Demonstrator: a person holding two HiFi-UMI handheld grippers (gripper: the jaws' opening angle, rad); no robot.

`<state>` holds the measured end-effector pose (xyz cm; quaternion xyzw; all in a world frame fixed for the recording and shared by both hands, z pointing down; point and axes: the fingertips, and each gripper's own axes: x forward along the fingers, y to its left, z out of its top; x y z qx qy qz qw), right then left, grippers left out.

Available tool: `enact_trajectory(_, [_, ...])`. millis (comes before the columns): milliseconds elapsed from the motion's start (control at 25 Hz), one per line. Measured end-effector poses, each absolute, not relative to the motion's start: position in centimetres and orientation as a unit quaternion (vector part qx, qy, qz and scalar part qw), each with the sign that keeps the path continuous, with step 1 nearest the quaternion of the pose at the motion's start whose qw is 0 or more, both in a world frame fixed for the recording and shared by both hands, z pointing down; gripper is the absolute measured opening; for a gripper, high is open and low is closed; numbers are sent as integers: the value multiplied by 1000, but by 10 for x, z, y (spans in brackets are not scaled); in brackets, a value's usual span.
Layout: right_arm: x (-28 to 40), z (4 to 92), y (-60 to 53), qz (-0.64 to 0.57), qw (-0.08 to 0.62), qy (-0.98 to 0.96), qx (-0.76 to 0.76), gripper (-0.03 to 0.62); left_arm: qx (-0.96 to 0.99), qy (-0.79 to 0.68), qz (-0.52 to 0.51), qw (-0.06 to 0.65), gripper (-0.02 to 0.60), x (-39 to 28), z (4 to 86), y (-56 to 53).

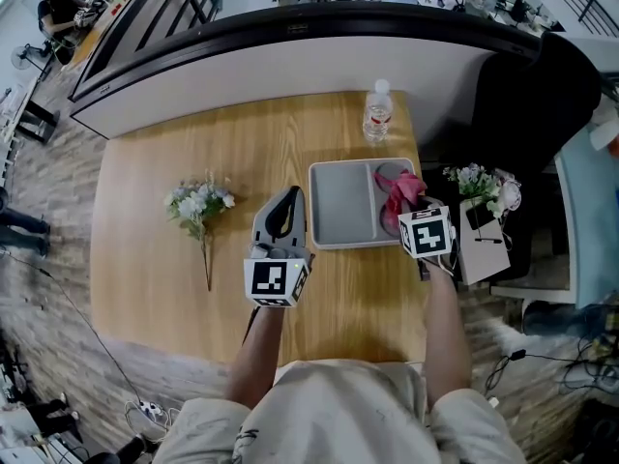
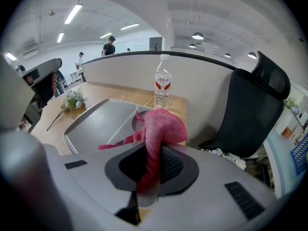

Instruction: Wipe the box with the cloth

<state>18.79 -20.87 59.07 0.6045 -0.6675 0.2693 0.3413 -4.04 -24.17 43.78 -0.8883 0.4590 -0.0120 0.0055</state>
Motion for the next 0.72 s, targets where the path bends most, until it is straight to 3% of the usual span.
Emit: enact_trajectory(720, [203,586,-199,267,341,-650,624,58,-888,459,-14,7,14,-44,435,-240])
